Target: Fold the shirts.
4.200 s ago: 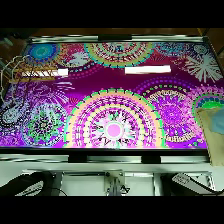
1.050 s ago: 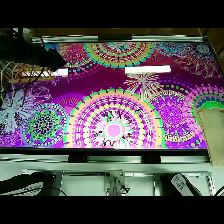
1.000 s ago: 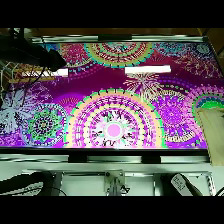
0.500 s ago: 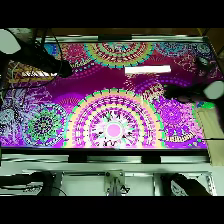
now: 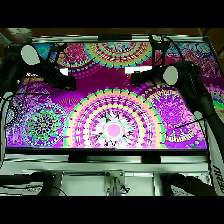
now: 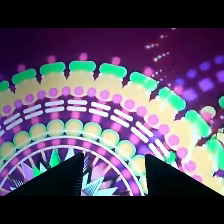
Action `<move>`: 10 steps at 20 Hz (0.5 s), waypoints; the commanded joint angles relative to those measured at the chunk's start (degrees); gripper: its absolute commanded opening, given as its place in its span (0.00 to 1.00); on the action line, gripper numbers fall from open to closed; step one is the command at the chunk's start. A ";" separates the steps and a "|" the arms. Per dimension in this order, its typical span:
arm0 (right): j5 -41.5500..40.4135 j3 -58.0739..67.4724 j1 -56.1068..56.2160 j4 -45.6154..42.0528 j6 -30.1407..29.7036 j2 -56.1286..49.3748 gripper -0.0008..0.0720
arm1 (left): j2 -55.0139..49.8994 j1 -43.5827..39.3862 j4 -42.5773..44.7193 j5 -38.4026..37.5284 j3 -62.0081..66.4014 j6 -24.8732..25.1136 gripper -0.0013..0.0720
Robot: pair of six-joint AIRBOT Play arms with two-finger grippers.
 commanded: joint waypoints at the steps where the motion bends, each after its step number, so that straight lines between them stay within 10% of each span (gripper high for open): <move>1: 10.01 1.73 0.48 -1.22 1.25 -1.18 0.71 | 0.31 -0.17 0.11 5.66 -1.77 -1.16 0.66; 10: 10.43 1.73 0.52 -0.87 1.25 -1.18 0.71 | 0.15 -0.09 0.11 5.97 -1.77 -0.46 0.66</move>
